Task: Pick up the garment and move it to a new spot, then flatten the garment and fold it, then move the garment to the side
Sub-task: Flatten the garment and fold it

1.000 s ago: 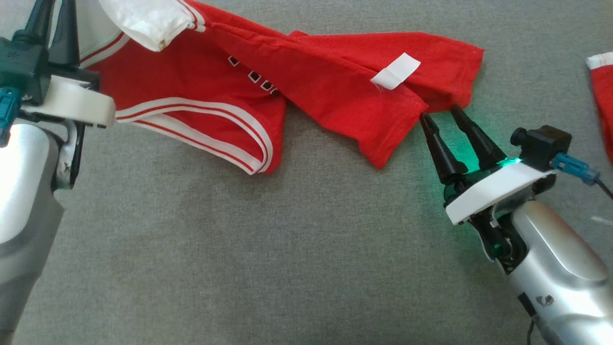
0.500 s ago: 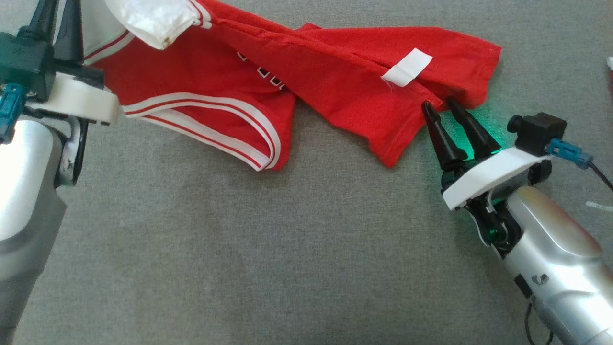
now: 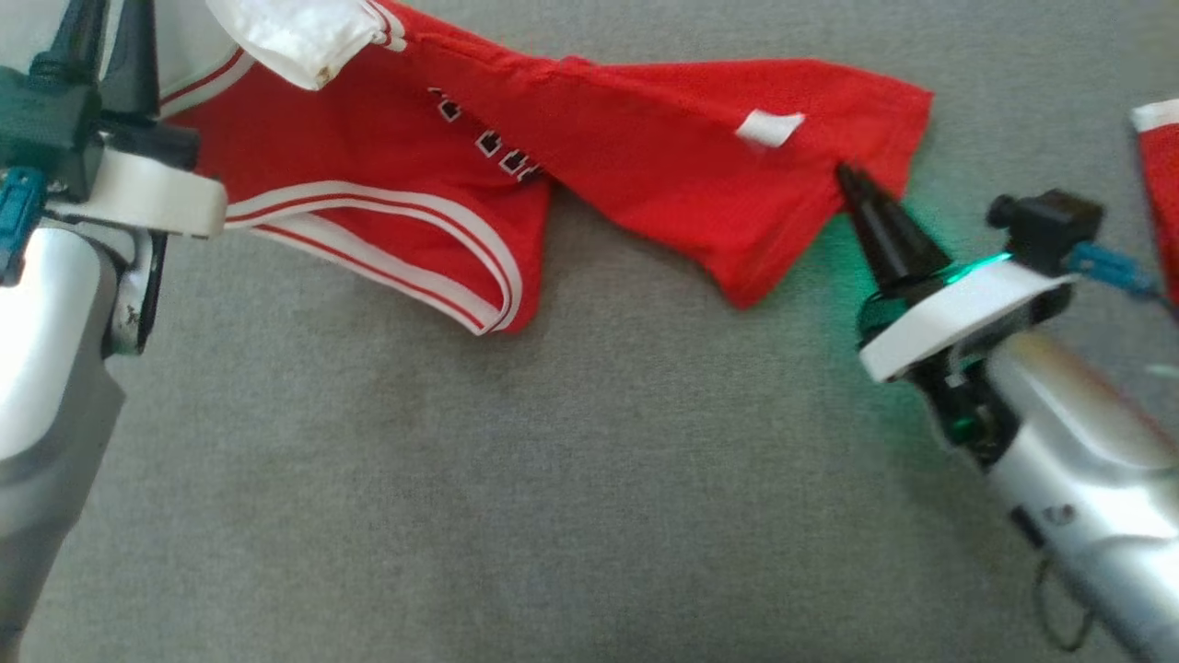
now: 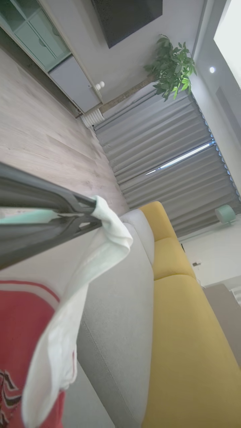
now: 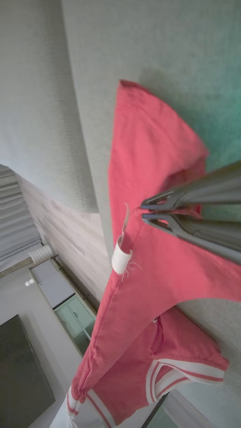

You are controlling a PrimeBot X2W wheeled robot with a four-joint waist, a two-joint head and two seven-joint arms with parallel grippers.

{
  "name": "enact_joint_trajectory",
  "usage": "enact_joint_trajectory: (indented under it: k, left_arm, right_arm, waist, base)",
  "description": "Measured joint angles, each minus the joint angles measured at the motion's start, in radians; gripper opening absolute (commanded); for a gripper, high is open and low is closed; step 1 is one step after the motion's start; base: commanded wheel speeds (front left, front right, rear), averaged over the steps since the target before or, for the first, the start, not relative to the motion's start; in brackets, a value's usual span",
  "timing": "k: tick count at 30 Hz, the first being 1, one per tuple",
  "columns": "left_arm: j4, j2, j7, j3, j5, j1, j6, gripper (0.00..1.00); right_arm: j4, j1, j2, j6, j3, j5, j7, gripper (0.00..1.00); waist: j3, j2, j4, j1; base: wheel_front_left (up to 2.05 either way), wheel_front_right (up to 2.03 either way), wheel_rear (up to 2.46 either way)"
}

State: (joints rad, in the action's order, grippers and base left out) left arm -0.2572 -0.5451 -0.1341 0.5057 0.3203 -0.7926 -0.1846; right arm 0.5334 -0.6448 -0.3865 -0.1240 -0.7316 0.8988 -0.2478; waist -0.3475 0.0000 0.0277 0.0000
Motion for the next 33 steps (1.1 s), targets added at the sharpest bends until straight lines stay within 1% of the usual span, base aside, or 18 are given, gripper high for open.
enact_joint_trajectory:
  k: [3, 5, 9, 10, 11, 16, 21, 24, 27, 30, 33]
  left_arm:
    - [0.035, -0.012, -0.027, -0.002, 0.009, 0.004, 0.002, 0.0]
    - [0.064, -0.019, -0.039, -0.006, 0.02, 0.006, 0.018, 0.0]
    - [0.121, -0.026, -0.06, -0.014, 0.039, 0.011, 0.036, 0.0]
    - [0.132, -0.027, -0.062, -0.016, 0.045, 0.01, 0.044, 0.0]
    - [0.132, -0.027, -0.062, -0.016, 0.045, 0.01, 0.044, 0.0]
    - [0.149, -0.047, -0.068, -0.013, 0.048, -0.019, 0.09, 0.0]
    - [0.149, -0.054, -0.04, -0.01, 0.04, -0.171, 0.143, 0.0]
    - [0.112, -0.052, 0.0, -0.008, 0.042, -0.288, 0.192, 0.0]
    - [0.013, -0.034, 0.045, 0.018, 0.051, -0.388, 0.237, 0.0]
    - [-0.106, -0.006, 0.072, 0.054, 0.051, -0.443, 0.274, 0.0]
    - [-0.215, 0.024, 0.07, 0.076, 0.05, -0.503, 0.287, 0.0]
  right_arm:
    - [-0.084, -0.002, -0.075, 0.0, 0.044, -0.05, 0.0, 0.0]
    - [-0.143, -0.012, -0.134, 0.0, 0.09, -0.095, 0.0, 0.0]
    - [-0.246, -0.059, -0.245, 0.0, 0.165, -0.174, -0.003, 0.0]
    - [-0.268, -0.071, -0.266, 0.0, 0.179, -0.188, -0.003, 0.0]
    - [-0.268, -0.071, -0.266, 0.0, 0.179, -0.188, -0.003, 0.0]
    - [-0.328, -0.141, -0.355, 0.0, 0.217, -0.225, 0.011, 0.0]
    - [-0.355, -0.233, -0.391, 0.0, 0.244, -0.239, 0.065, 0.0]
    - [-0.338, -0.297, -0.408, 0.0, 0.237, -0.229, 0.103, 0.0]
    - [-0.283, -0.366, -0.41, 0.0, 0.203, -0.216, 0.136, 0.0]
    - [-0.221, -0.423, -0.389, 0.0, 0.146, -0.192, 0.162, 0.0]
    - [-0.158, -0.488, -0.358, 0.0, 0.091, -0.186, 0.164, 0.0]
  waist:
    - [0.028, 0.0, -0.018, 0.0]
    - [0.051, 0.0, -0.03, 0.0]
    - [0.107, 0.0, -0.05, -0.0001]
    - [0.122, 0.0, -0.054, -0.0001]
    - [0.122, 0.0, -0.054, -0.0001]
    - [0.203, 0.0, -0.067, -0.0002]
    - [0.273, 0.0001, -0.069, -0.0003]
    - [0.28, 0.0001, -0.063, -0.0004]
    - [0.253, 0.0001, -0.056, -0.0001]
    - [0.211, 0.0001, -0.051, -0.0001]
    - [0.157, 0.0, -0.047, 0.0001]
  base:
    - [0.0, 0.0, 0.0]
    - [0.0, 0.0, 0.0]
    - [0.0, 0.0, 0.0]
    - [0.0, 0.0, 0.0]
    - [0.0, 0.0, 0.0]
    - [0.0, 0.0, 0.0]
    - [0.0, 0.0, 0.0]
    - [0.0, 0.0, 0.0]
    - [0.0, 0.0, 0.0]
    - [0.0, 0.0, 0.0]
    - [0.0, 0.0, 0.0]
